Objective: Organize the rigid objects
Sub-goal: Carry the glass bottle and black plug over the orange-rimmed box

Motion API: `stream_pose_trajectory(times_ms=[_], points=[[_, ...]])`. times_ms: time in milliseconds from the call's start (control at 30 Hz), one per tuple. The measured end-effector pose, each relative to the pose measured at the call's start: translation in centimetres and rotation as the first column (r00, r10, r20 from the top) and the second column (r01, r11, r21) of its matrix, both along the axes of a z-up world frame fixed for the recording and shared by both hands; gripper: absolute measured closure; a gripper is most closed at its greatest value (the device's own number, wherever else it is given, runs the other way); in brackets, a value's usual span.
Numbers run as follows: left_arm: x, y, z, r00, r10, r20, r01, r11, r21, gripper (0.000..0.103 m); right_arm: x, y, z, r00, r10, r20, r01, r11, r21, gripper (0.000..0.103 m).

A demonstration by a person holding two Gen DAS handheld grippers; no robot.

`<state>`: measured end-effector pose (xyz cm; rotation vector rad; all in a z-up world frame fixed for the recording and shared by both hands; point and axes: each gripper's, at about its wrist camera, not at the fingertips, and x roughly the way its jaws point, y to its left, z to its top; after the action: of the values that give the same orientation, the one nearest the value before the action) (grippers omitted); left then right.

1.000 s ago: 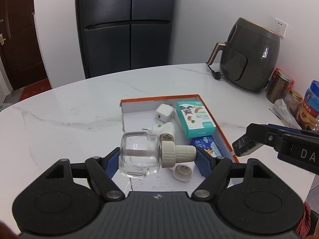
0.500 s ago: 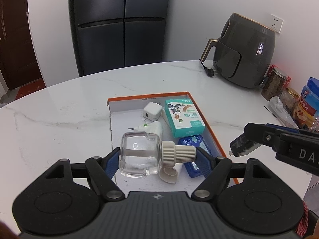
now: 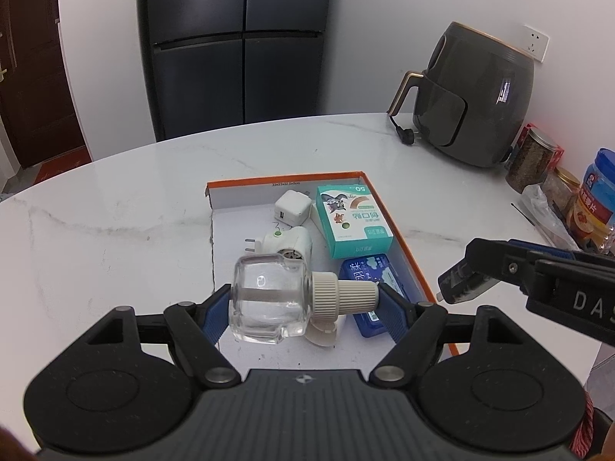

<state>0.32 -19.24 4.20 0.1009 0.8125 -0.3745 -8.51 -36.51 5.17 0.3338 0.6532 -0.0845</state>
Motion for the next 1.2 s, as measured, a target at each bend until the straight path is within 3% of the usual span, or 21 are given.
stream_pose_trajectory(times_ms=[1200], points=[[-1.7,-0.7,-0.5,0.999,0.047,0.007,-0.048,0.999,0.006,0.024,-1.5,-1.0,-1.2,0.999,0.05,0.006,-0.05,0.999,0.02,0.06]])
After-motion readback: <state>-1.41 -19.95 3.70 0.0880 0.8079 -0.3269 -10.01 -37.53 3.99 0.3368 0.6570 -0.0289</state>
